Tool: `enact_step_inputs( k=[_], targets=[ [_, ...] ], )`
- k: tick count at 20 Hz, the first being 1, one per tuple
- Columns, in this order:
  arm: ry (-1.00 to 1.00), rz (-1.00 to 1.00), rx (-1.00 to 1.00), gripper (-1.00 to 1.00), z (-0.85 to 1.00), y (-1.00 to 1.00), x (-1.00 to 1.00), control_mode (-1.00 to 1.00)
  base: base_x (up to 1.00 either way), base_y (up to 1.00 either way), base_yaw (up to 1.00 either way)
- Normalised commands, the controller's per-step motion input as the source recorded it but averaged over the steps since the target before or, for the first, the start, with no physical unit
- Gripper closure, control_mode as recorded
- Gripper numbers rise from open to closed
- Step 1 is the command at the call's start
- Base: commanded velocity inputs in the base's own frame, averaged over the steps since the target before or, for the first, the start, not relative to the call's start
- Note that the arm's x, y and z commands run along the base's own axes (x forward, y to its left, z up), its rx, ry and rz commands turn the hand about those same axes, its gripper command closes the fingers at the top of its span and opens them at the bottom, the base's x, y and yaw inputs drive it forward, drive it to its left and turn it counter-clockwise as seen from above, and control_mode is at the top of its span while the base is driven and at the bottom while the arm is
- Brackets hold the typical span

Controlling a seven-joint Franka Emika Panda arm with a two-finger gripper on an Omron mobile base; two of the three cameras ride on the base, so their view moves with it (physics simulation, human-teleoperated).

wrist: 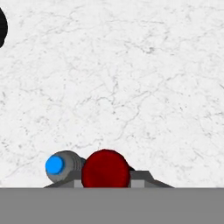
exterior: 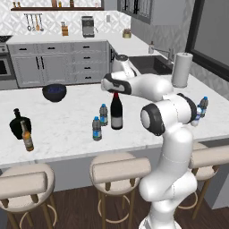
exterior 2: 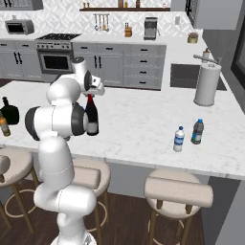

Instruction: Move the plastic bottles in the middle to the plastics group, and the glass bottles in the middle to the glass group.

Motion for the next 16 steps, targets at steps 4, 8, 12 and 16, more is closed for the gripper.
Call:
enact_step_inputs(
  k=[4, 8, 12, 16],
  targets=[
    [-0.05, 0.14, 0.03, 1.0, -0.17, -0.13, -0.12, -1.0, 0.0, 0.0, 0.0],
    [0.0, 0.3, 0.13, 1.0, 0.19, -0.27, -0.58, -1.0, 0.0, 0.0, 0.0],
    [0.0, 0.26, 0.08, 1.0, 0.37, -0.2, -0.78, -1.0, 0.0, 0.0, 0.0],
    [-0.01, 0.18, 0.02, 1.0, 0.3, -0.09, -0.84, -1.0, 0.0, 0.0, 0.0]
  ],
)
